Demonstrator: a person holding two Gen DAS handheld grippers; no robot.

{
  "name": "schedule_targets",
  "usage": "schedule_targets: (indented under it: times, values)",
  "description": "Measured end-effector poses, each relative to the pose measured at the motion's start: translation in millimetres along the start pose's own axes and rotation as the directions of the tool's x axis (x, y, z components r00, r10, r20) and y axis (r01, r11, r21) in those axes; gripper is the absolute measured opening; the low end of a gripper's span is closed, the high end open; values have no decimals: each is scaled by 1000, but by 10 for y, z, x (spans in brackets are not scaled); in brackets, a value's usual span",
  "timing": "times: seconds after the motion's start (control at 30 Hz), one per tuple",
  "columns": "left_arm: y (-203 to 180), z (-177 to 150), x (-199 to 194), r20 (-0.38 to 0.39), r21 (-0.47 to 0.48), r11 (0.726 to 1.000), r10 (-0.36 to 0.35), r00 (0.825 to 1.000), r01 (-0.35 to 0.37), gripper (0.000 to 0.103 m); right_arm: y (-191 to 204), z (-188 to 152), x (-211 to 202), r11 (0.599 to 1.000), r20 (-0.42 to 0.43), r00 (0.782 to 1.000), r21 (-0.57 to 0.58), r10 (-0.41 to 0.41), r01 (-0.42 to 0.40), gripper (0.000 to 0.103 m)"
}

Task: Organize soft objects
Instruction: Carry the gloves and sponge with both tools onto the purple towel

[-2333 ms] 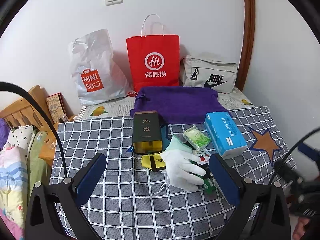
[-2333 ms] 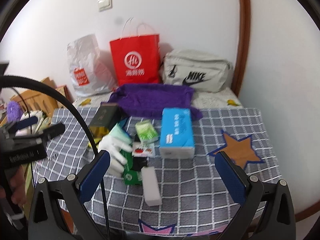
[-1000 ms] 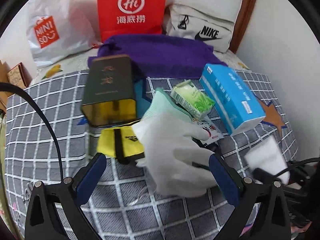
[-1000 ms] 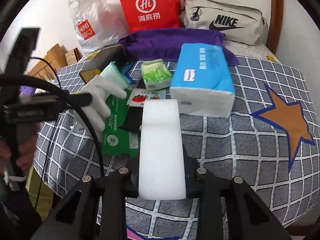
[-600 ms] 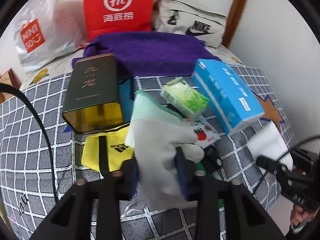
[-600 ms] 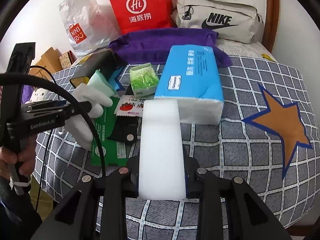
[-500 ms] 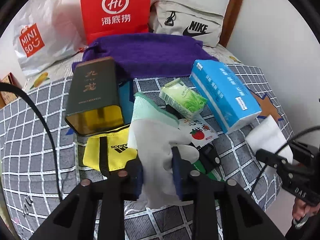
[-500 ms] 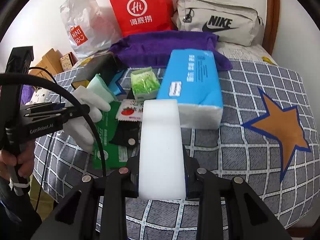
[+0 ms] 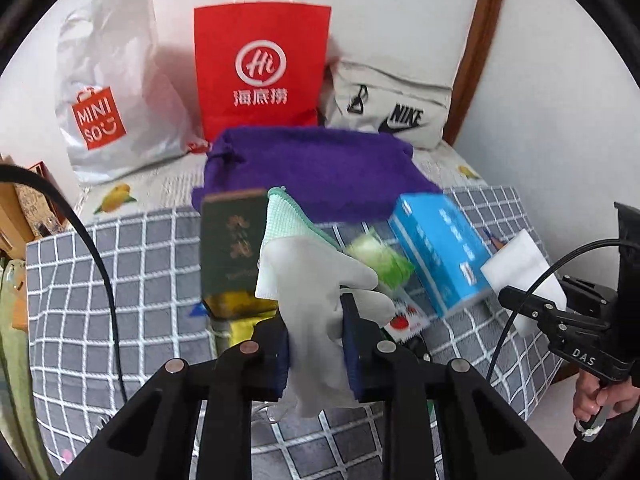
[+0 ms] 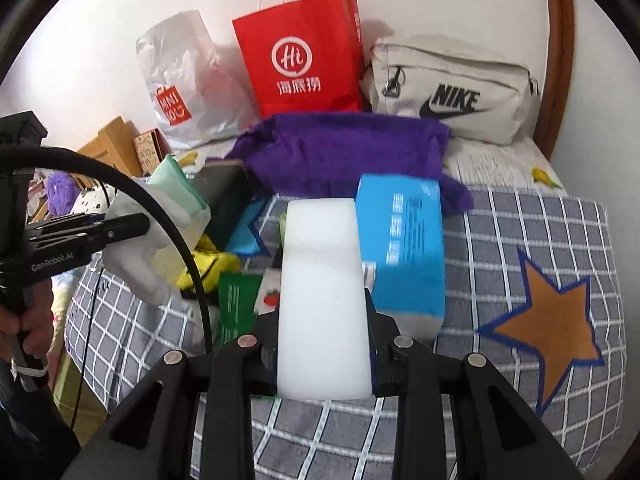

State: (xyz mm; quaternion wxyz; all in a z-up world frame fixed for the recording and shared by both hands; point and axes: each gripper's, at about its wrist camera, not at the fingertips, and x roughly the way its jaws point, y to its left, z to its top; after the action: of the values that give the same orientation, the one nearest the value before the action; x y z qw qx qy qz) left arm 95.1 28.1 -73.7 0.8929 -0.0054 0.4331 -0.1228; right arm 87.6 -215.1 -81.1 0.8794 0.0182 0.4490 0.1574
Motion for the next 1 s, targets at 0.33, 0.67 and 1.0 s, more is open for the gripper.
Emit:
schedule_targets:
  times: [0.33, 0.67, 1.0]
  values:
    - [286, 502, 5, 55, -46, 998, 50, 997, -47, 22, -218, 504, 185, 999, 32, 999, 18, -28, 27, 30]
    - [425, 982, 337, 68, -46, 998, 53, 996, -50, 21, -403, 1027, 469, 997, 49, 996, 46, -68, 66, 30]
    - [465, 1488, 714, 73, -23, 998, 68, 995, -66, 22, -587, 1538, 983, 992, 23, 993, 52, -119, 118, 30]
